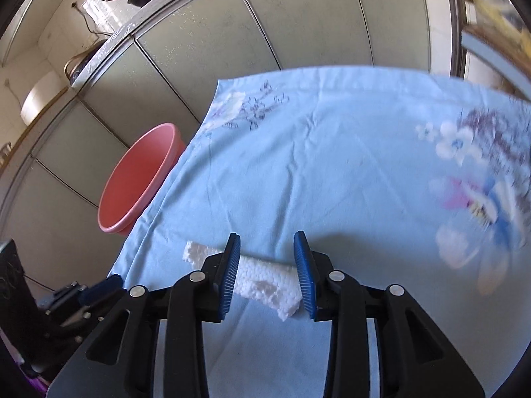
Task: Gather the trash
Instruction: 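Move both open tools back to the table toward the white foam strip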
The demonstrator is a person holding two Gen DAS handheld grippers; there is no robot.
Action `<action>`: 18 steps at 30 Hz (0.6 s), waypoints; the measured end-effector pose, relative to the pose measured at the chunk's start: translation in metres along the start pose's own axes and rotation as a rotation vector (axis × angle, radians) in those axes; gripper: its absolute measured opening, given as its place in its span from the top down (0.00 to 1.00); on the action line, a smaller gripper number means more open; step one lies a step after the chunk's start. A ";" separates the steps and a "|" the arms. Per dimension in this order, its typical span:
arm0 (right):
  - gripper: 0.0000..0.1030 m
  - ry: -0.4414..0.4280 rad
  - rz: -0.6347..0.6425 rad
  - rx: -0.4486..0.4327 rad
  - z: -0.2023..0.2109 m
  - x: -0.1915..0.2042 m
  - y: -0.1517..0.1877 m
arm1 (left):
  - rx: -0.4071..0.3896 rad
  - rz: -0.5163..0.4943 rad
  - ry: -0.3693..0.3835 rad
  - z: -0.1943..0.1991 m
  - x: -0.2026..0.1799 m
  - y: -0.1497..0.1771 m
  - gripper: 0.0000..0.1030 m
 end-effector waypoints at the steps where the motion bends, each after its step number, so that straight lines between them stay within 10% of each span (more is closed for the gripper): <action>1: 0.67 -0.009 -0.007 0.003 -0.001 0.000 0.002 | 0.002 -0.004 0.001 -0.001 -0.002 0.001 0.75; 18: 0.66 -0.029 0.022 0.060 0.001 0.035 0.048 | -0.030 0.016 0.027 0.009 0.000 0.000 0.75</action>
Point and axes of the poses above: each gripper's, at about its wrist camera, not at the fingertips, and z roughly against the way its jaws point, x to its left, y to its underside, the point moved 6 cm from there along -z, roughly the way its jaws point, and after that the axes turned 15 degrees about -y, right-handed, at the moved point
